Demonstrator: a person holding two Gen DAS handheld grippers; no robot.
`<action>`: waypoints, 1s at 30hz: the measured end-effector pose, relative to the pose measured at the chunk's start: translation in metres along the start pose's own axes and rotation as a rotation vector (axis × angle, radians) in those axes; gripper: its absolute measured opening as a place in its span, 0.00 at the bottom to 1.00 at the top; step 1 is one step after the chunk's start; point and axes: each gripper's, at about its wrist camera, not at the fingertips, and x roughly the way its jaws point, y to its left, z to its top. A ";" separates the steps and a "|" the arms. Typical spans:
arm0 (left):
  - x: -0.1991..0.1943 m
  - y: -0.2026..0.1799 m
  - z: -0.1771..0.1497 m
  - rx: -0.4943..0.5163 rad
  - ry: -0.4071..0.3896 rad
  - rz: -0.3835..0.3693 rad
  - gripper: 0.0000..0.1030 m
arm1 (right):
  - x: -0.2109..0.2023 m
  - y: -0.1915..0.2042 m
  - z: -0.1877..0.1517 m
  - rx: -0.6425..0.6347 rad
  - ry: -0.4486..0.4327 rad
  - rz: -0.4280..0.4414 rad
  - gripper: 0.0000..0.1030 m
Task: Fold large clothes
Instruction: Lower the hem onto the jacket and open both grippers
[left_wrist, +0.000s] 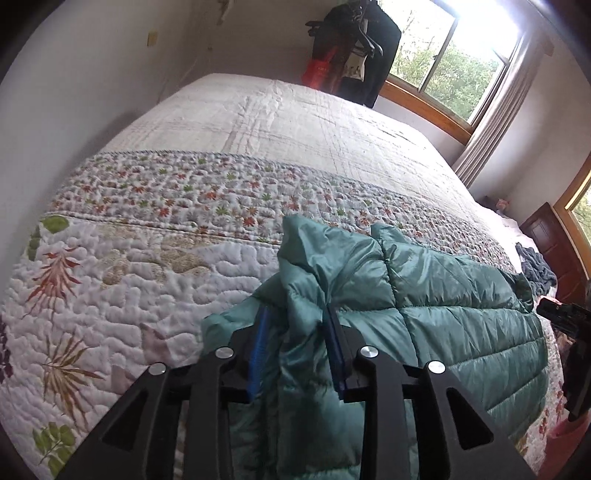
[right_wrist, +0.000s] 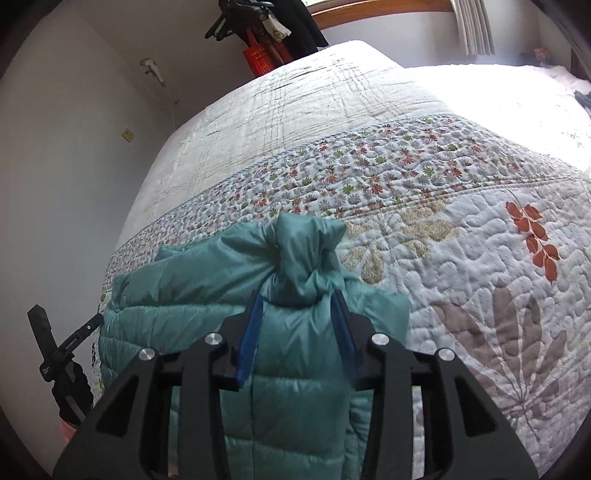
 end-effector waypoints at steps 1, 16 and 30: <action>-0.010 0.000 -0.006 0.012 -0.012 0.002 0.38 | -0.007 -0.002 -0.009 -0.003 0.005 0.016 0.39; -0.041 -0.020 -0.092 0.101 0.000 0.000 0.43 | -0.031 -0.009 -0.114 -0.021 0.080 0.107 0.18; -0.017 -0.015 -0.103 0.104 0.036 -0.003 0.46 | -0.002 -0.025 -0.127 0.008 0.124 0.040 0.09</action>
